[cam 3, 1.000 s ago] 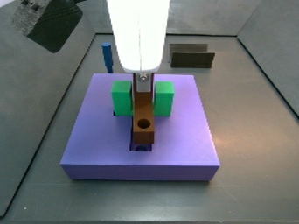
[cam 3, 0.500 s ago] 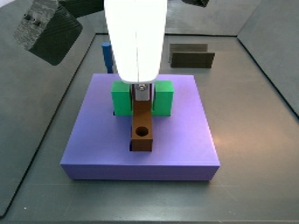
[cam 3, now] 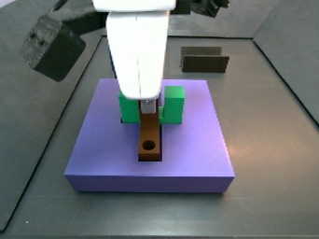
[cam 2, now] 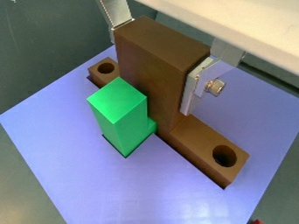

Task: Pick up the brown object. Move up. Move to above the board. Insert the brown object.
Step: Insert the brown object.

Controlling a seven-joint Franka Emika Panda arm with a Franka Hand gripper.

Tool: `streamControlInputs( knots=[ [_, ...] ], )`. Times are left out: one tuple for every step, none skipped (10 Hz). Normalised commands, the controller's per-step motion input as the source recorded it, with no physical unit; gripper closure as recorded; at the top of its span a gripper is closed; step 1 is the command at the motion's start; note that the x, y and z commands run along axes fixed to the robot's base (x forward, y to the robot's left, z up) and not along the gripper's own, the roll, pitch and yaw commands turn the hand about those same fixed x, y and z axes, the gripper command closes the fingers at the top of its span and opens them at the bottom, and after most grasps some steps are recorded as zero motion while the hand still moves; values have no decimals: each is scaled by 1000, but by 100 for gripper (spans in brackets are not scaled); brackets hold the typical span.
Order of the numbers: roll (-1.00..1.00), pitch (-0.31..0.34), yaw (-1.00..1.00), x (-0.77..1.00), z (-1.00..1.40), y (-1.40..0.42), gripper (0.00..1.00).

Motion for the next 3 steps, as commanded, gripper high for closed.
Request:
streamControlInputs(
  knots=[
    [224, -20, 0, 0, -403, -246, 100],
    [160, 0, 0, 0, -411, -137, 100],
    [0, 0, 0, 0, 0, 0, 100]
  ],
)
